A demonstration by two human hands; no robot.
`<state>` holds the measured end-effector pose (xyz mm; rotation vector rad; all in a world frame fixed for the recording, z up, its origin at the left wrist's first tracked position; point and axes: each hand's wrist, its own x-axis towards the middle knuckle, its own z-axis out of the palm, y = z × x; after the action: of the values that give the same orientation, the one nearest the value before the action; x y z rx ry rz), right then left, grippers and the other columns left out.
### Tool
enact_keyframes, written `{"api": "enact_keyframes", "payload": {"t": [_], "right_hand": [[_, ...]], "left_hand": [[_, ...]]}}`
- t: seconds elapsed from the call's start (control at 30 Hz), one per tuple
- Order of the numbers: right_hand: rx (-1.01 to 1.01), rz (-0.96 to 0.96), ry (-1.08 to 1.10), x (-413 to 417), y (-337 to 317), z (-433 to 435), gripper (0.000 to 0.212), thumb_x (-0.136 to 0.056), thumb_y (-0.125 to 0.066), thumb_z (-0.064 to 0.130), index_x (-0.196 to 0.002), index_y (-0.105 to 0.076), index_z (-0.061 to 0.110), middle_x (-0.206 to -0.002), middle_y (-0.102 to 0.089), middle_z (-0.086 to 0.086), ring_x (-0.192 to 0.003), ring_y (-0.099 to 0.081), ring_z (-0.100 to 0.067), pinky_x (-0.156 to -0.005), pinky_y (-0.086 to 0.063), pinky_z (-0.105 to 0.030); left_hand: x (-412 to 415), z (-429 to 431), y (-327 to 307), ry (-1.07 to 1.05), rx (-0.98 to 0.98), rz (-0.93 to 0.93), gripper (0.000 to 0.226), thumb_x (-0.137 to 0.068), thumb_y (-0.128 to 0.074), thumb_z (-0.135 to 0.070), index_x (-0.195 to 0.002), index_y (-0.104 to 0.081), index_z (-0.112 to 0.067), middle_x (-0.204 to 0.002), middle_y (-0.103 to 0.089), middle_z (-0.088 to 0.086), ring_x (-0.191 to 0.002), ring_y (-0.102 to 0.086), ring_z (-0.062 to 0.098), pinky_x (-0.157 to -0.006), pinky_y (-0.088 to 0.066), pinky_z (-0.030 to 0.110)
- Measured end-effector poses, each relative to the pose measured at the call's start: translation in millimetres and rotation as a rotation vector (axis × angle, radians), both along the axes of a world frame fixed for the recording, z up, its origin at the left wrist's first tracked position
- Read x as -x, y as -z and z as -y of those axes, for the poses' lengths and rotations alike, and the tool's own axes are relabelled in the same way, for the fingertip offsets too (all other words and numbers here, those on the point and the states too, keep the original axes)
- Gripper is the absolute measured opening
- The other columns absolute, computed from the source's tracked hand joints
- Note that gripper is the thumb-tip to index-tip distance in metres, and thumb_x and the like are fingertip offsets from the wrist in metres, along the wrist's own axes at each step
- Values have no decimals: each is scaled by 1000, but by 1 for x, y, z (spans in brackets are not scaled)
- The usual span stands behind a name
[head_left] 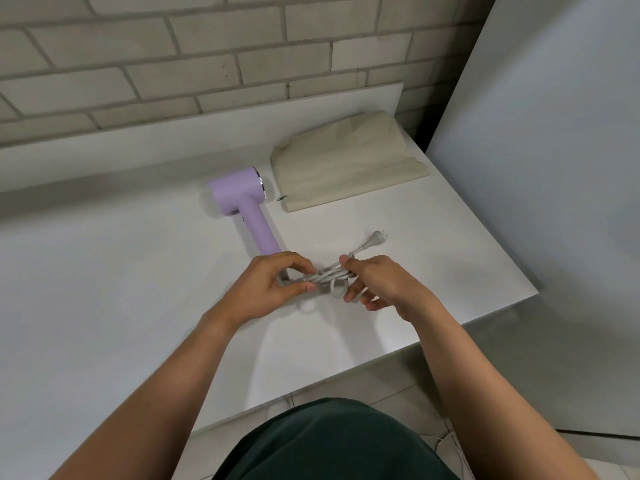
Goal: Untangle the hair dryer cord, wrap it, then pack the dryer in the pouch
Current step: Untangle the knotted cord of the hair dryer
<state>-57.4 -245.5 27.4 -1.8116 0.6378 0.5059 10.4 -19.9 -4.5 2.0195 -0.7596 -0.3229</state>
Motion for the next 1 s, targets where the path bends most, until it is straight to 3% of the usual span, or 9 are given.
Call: {"api": "enact_keyframes", "payload": {"t": [0.1, 0.17, 0.27, 0.4, 0.53, 0.63, 0.8, 0.9, 1.0], "right_hand": [[390, 131, -107, 0, 4, 4, 51, -99, -52, 60, -128, -67, 21, -113, -75, -1, -97, -68, -23, -92, -53, -38], [498, 361, -103, 2, -1, 4, 49, -99, -55, 56, -139, -60, 27, -120, -70, 8, -110, -65, -18, -98, -50, -37], [349, 577, -266, 3, -15, 5, 53, -94, -65, 56, -140, -60, 32, -132, -61, 16, -115, -58, -4, -94, -50, -22], [388, 574, -545, -4, -14, 8, 63, -89, -79, 43, -145, -56, 27, -139, -63, 14, -115, -56, 3, -100, -45, -18], [390, 578, -521, -10, -10, 7, 56, -95, -72, 40, -148, -54, 27, -138, -64, 15, -110, -61, 4, -99, -49, -19], [319, 567, -460, -9, -9, 6, 49, -98, -70, 35, -144, -58, 27, -127, -68, 17, -90, -63, 13, -85, -45, -7], [87, 546, -294, -7, -6, 9, 41, -97, -72, 23, -138, -63, 23, -122, -71, 10, -99, -73, -4, -88, -56, -20], [-44, 527, -256, -6, -5, 10, 41, -98, -70, 18, -139, -62, 18, -122, -72, 7, -102, -74, -7, -87, -55, -18], [-89, 529, -226, -5, -5, 9, 40, -99, -68, 16, -139, -61, 18, -123, -72, 8, -105, -73, -6, -90, -55, -19]], "left_hand": [[-2, 2, -4, 2, -23, -32, 17, -88, -81, -26, -105, -78, -24, -102, -75, -19, -97, -68, 5, -80, -51, 24], [-4, 3, -6, 5, -37, -47, 13, -92, -78, -26, -104, -79, -23, -99, -76, -19, -92, -68, 3, -77, -51, 22], [-9, 3, -12, 13, -61, -98, 11, -98, -69, -23, -106, -77, -24, -96, -77, -16, -86, -72, 7, -79, -55, 24], [-17, 3, -19, 49, -124, -140, 13, -102, -63, -22, -107, -75, -26, -96, -78, -11, -90, -73, 12, -89, -58, 40], [-21, 1, -22, 50, -159, -172, 14, -104, -59, -26, -107, -72, -29, -96, -78, -6, -94, -73, 18, -93, -55, 52], [-21, 3, -24, 17, -121, -210, 16, -106, -55, -30, -112, -69, -35, -100, -78, -6, -97, -73, 14, -96, -56, 46], [-17, 2, -31, -80, 89, -447, 35, -92, -66, -48, -122, -65, -29, -108, -76, -8, -104, -73, 11, -97, -56, 36], [-11, 6, -29, 25, -82, -286, 51, -82, -84, -39, -126, -62, -28, -107, -75, -9, -102, -72, 5, -96, -56, 30], [-5, 15, -24, -15, -83, -145, 41, -83, -85, -23, -120, -67, -26, -100, -76, -10, -94, -73, 8, -91, -59, 36]]}}
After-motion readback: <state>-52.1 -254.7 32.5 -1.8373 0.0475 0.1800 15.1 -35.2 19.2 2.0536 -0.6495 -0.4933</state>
